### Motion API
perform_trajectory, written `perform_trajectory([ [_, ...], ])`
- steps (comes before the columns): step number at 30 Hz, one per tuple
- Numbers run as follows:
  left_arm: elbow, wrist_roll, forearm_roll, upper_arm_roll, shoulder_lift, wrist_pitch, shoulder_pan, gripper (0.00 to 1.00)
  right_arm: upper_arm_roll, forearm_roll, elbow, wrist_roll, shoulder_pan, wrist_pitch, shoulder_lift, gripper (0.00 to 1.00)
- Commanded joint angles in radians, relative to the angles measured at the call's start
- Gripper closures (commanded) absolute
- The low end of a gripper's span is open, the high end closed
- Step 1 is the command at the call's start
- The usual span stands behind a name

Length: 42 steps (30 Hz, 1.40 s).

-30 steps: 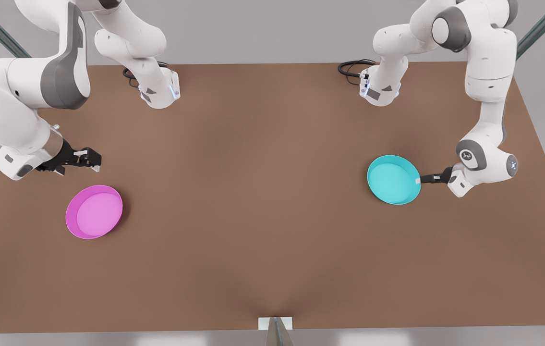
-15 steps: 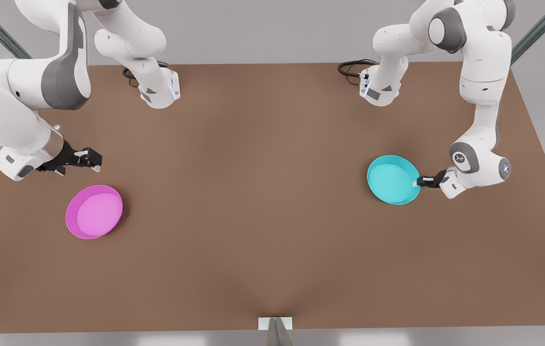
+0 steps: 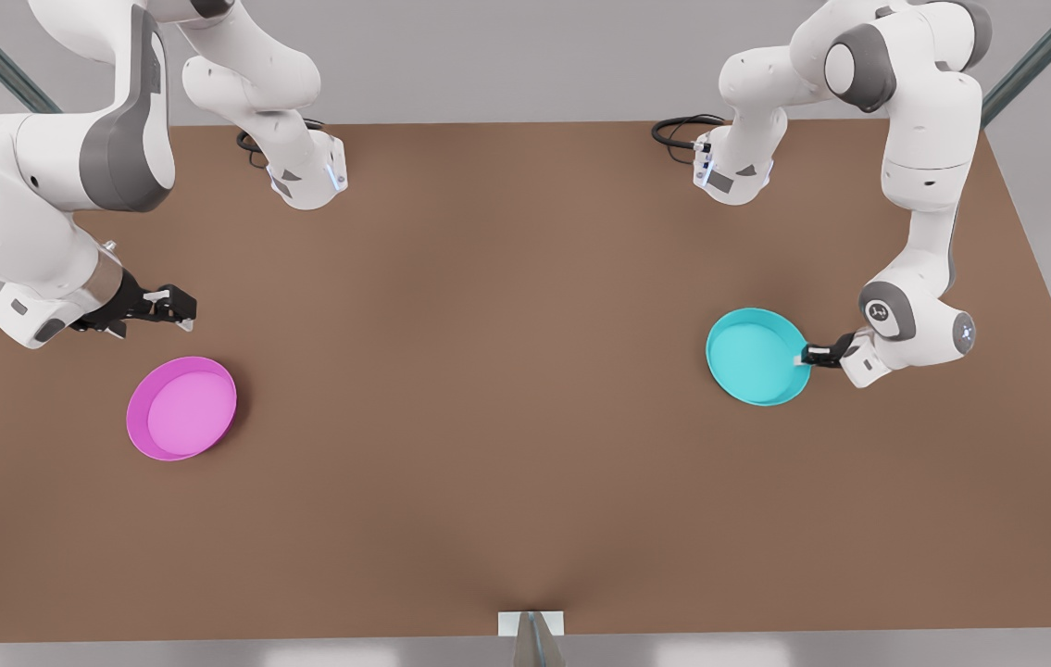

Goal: Flip the blue plate over with the left arm, and stack the pink plate on top of the blue plate with the right arm

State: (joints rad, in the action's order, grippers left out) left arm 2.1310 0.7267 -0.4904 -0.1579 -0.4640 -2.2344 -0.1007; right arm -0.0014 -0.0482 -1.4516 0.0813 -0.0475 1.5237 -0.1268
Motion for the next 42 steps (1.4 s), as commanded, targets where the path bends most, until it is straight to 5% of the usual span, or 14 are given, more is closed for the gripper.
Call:
perform_trajectory([
  [1,-0.003,0.007,-0.005,0.000,0.001,-0.001,0.000,0.79,0.000,0.001,0.000,0.002,0.000,0.000,0.001,0.00],
  [10,-0.031,-0.108,0.022,-0.006,0.105,0.019,0.015,0.79,0.000,0.001,0.000,0.002,0.001,-0.002,0.000,0.00],
  [12,-0.178,-0.393,0.246,-0.017,0.146,0.126,0.134,0.79,0.000,0.001,-0.004,0.002,0.005,-0.002,-0.002,0.00],
  [14,-0.552,-0.728,0.524,-0.009,0.113,0.499,0.263,0.79,0.000,0.001,-0.004,0.003,0.006,-0.005,-0.005,0.00],
  [16,-0.785,-0.875,0.578,-0.008,0.076,0.691,0.344,0.79,0.000,0.010,-0.004,0.006,0.014,-0.005,-0.010,0.00],
  [22,-0.967,-1.454,1.026,0.020,-0.022,0.910,0.725,0.79,0.000,0.034,-0.001,0.011,0.037,-0.005,-0.027,0.00],
  [23,-1.023,-1.454,1.118,-0.006,-0.077,0.961,0.783,0.79,0.000,0.036,-0.001,0.012,0.037,-0.005,-0.027,0.00],
  [24,-1.082,-1.446,1.141,-0.167,-0.136,0.966,0.913,0.79,-0.002,0.037,-0.001,0.012,0.037,-0.005,-0.027,0.00],
  [28,-1.148,-1.607,1.142,-0.474,-0.351,0.929,1.193,0.79,-0.002,0.037,-0.001,0.011,0.038,-0.005,-0.028,0.00],
  [34,-1.094,-2.133,1.317,-0.424,-0.548,0.854,1.306,0.79,-0.002,0.039,-0.003,0.011,0.038,-0.007,-0.033,0.00],
  [36,-1.037,-2.484,1.563,-0.241,-0.538,0.852,1.300,0.79,-0.002,0.050,-0.004,0.011,0.038,-0.007,-0.033,0.00],
  [42,-0.922,-2.854,1.768,-0.166,-0.570,0.768,1.291,0.79,-0.002,0.051,-0.004,0.009,0.040,-0.007,-0.034,0.00],
])
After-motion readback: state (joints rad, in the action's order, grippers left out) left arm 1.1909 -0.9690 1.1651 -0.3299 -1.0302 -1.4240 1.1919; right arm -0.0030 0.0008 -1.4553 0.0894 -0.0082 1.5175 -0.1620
